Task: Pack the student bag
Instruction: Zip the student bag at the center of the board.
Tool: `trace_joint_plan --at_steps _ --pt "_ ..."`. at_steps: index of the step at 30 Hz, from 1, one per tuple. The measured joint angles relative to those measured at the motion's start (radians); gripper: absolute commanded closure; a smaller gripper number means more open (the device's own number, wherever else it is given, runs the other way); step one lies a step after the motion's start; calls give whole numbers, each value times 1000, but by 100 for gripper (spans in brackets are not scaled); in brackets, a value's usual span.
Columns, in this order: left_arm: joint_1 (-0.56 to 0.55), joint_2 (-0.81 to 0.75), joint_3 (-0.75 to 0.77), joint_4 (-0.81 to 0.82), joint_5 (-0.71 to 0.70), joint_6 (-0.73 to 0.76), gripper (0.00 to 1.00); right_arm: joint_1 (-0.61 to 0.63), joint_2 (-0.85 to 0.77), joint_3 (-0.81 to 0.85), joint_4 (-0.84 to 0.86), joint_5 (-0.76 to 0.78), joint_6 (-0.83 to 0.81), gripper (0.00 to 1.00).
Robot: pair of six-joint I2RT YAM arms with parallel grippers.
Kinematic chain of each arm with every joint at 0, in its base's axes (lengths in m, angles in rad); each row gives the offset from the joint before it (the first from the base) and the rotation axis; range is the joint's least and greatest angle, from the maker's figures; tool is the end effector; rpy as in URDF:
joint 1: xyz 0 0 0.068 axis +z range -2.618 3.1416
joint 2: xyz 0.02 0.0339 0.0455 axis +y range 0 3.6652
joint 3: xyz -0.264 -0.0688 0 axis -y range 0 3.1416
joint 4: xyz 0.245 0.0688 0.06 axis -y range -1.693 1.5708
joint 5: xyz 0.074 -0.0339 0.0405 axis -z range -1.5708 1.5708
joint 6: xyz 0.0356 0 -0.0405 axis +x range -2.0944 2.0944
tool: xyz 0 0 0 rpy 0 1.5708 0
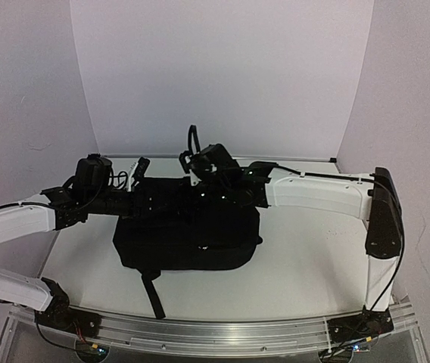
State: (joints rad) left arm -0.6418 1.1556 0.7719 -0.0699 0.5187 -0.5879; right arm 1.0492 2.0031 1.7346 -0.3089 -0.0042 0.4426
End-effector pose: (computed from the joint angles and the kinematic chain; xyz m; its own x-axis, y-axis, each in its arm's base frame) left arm 0.1957 -0.1683 0.2730 -0.7784 -0.0196 -0.6275 0.5350 0.5024 -0.6793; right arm 0.2363 0.4115 0.2862 -0.6179 -0.2156 -0.7562 -0.6686 0.6502 0.3609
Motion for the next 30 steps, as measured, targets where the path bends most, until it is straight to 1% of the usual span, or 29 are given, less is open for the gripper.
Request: trace_joint_plan --at_steps 6,10,12,15,16,21,27,30 --pt "-2 26 0 79 27 11 56 -68 -62 -118 159 -202 68 100" --pt "-7 76 0 105 36 15 58 -74 -66 -162 238 -278 97 100" --pt "-10 96 0 112 37 18 62 -77 -69 -177 262 -303 108 100" --pt "-12 116 0 134 43 22 72 -78 -78 -194 298 -340 128 100" --pt "-12 122 1 143 48 27 74 -80 -82 -198 306 -350 135 100" --pt "-13 146 8 179 58 39 76 -89 -92 -213 333 -383 166 100" --pt "-15 158 8 228 53 36 84 -100 -92 -216 358 -406 193 100" --pt "-17 164 7 257 45 30 87 -104 -92 -216 371 -409 204 90"
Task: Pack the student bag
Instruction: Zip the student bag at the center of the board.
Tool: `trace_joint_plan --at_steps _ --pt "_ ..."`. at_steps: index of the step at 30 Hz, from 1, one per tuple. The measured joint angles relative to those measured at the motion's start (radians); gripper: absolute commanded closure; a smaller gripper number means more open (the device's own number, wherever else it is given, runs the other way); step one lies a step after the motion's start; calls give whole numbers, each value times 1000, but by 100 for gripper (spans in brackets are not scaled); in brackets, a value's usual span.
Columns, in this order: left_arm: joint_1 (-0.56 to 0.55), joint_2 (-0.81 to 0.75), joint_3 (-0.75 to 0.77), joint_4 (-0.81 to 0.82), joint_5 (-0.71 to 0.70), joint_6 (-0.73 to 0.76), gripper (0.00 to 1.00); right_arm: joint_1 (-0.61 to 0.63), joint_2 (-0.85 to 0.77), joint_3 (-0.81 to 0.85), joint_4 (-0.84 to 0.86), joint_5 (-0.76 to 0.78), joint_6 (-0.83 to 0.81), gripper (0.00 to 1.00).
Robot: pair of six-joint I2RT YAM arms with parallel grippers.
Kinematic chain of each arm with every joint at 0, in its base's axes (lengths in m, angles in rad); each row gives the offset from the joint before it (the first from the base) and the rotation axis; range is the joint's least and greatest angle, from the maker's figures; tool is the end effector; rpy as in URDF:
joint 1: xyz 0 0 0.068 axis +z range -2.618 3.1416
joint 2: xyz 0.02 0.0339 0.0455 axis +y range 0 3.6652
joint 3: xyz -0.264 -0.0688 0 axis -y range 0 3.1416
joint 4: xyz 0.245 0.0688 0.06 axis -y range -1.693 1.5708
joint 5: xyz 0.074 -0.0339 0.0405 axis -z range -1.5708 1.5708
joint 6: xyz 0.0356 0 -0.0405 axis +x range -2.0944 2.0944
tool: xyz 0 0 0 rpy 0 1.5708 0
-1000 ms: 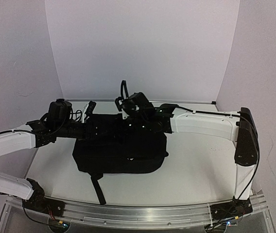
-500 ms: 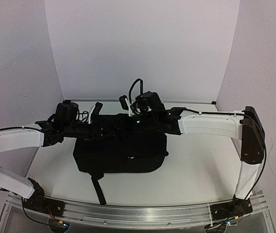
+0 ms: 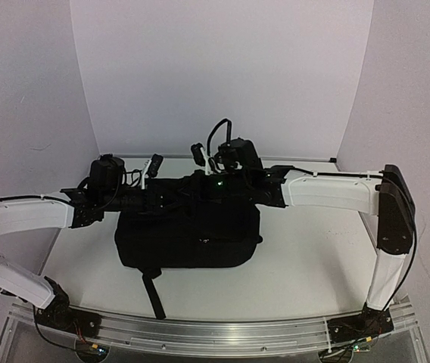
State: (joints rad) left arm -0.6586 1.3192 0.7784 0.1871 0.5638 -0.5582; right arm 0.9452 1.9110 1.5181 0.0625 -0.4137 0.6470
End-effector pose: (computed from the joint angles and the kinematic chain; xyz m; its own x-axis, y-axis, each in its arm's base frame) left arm 0.2200 -0.1943 0.2584 -0.7163 -0.0117 -0.6977 0.6300 0.4190 -0.6539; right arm 0.2567 0.3798 0.2894 -0.7332 -0.0724 -0.6761 -0.6554 0.3404 0.6743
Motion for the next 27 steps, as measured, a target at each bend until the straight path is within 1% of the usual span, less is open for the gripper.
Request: trace_joint_plan --at_steps 2,4,11,14,16,18,21,22,24,27 --pt "0 8 -1 14 -9 -3 87 -2 -1 -2 8 0 9 84" --pt "0 18 -1 30 -17 -7 87 -2 -8 -8 21 2 16 81" --pt "-4 31 -1 66 -41 -16 88 -1 -51 -46 44 11 25 80" --pt "-4 33 -1 66 -46 -15 97 -1 -61 -59 49 19 27 80" --pt "-4 33 -1 65 -52 -15 98 -1 -71 -72 50 29 27 80" --pt "-4 33 -1 64 -56 -16 100 -1 -82 -87 49 40 27 76" --pt "-5 33 -1 54 -65 -17 100 -1 -97 -106 49 63 24 73" --pt "-5 33 -1 50 -67 -17 100 -1 -102 -112 50 71 23 71" --pt "-5 33 -1 47 -71 -17 100 -1 -113 -129 50 89 17 63" --pt "-5 32 -1 44 -80 -17 100 4 -137 -164 47 128 0 57"
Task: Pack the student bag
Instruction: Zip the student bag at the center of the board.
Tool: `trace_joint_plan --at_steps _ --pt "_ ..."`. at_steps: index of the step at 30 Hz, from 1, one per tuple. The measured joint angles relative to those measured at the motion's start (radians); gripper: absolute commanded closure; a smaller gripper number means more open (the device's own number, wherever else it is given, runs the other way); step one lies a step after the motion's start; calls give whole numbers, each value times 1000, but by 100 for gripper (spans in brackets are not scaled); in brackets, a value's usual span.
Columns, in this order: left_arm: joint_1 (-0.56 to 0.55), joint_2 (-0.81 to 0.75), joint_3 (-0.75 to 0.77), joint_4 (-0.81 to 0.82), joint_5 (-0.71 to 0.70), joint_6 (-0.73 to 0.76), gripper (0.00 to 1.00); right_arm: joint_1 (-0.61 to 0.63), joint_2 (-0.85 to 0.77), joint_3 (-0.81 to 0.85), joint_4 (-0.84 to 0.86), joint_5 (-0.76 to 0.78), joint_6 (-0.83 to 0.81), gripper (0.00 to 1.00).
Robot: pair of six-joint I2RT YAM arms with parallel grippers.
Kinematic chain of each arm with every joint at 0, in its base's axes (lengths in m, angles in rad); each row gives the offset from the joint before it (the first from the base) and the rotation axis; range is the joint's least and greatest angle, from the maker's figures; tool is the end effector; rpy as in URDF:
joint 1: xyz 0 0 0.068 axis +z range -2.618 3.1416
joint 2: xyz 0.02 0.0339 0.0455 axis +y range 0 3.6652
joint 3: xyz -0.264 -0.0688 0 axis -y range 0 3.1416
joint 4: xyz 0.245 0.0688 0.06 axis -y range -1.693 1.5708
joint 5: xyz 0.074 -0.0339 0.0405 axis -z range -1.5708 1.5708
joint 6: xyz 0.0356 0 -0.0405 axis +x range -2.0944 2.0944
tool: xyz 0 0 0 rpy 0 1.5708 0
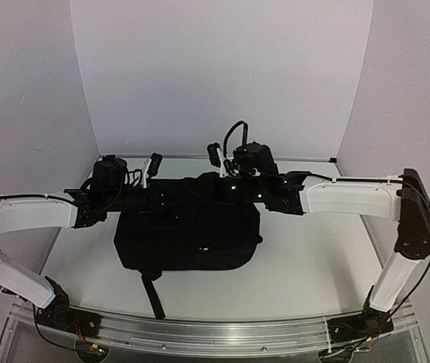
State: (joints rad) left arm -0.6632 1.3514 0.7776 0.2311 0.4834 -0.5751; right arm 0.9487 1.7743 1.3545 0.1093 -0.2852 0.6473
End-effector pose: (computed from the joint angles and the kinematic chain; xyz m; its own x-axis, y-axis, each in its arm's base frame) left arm 0.2264 -0.1979 0.2531 -0.7063 -0.0593 -0.7054 0.6029 0.4719 -0.6434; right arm 0.2392 0.3508 0.2939 -0.7064 0.0079 -0.7077 -0.6392 0.4221 0.6428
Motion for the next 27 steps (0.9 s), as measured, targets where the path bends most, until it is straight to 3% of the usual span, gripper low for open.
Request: trace_joint_plan --at_steps 5,14,23,27 --pt "0 -10 0 -27 -38 -2 100 62 -27 -24 -60 159 -53 41" --pt "-2 -29 2 -62 -51 -1 100 230 22 28 -201 437 -137 42" --pt "-2 -29 13 -77 -50 2 100 242 126 117 -279 574 -186 65" --pt "-4 -28 24 -93 -52 13 100 248 139 135 -283 581 -199 86"
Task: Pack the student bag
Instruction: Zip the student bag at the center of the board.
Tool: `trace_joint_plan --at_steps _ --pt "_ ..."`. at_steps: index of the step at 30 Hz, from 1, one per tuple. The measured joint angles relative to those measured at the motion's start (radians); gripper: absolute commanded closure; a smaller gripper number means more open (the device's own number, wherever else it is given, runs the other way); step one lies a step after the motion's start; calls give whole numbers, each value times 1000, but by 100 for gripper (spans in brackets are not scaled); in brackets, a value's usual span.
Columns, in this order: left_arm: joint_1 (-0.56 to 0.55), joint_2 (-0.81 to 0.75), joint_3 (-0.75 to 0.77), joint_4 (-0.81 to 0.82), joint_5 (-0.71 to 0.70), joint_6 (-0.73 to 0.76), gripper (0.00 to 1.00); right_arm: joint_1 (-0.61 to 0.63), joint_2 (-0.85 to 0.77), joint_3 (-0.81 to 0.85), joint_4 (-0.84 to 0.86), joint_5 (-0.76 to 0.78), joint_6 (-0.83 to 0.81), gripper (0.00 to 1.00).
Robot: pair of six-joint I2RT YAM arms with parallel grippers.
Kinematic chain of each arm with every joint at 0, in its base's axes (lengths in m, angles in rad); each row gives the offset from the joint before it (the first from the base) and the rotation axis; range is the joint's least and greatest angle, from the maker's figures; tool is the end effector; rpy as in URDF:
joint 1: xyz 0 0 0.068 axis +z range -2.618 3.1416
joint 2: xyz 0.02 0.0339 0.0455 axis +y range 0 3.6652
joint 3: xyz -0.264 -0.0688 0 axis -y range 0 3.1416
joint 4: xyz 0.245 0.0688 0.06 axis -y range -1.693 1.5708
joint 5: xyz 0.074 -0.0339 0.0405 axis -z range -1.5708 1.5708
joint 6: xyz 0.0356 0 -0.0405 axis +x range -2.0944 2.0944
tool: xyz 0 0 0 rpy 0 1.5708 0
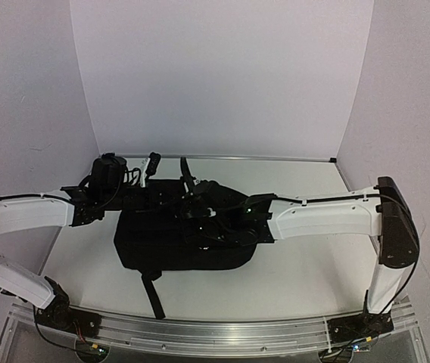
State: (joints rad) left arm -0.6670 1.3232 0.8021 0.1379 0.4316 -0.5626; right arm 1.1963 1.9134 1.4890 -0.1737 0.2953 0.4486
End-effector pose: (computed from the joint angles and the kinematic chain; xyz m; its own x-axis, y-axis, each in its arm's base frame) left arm 0.2236 -0.1950 0.2598 -0.7108 -0.0570 -0.7011 0.5765 0.5240 -0.6270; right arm 0.1728 0.4113 0.2551 -0.5336 -0.2233 -0.8157 -0.6337 0.7443 0.2108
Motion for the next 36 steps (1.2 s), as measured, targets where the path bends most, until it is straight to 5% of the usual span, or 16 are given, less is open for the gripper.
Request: trace_joint_plan --at_steps 4,36 --pt "-1 20 28 -20 -1 24 100 10 1 4 4 -4 0 100" --pt "137 257 241 -51 133 140 100 11 -47 -90 69 -57 81 100"
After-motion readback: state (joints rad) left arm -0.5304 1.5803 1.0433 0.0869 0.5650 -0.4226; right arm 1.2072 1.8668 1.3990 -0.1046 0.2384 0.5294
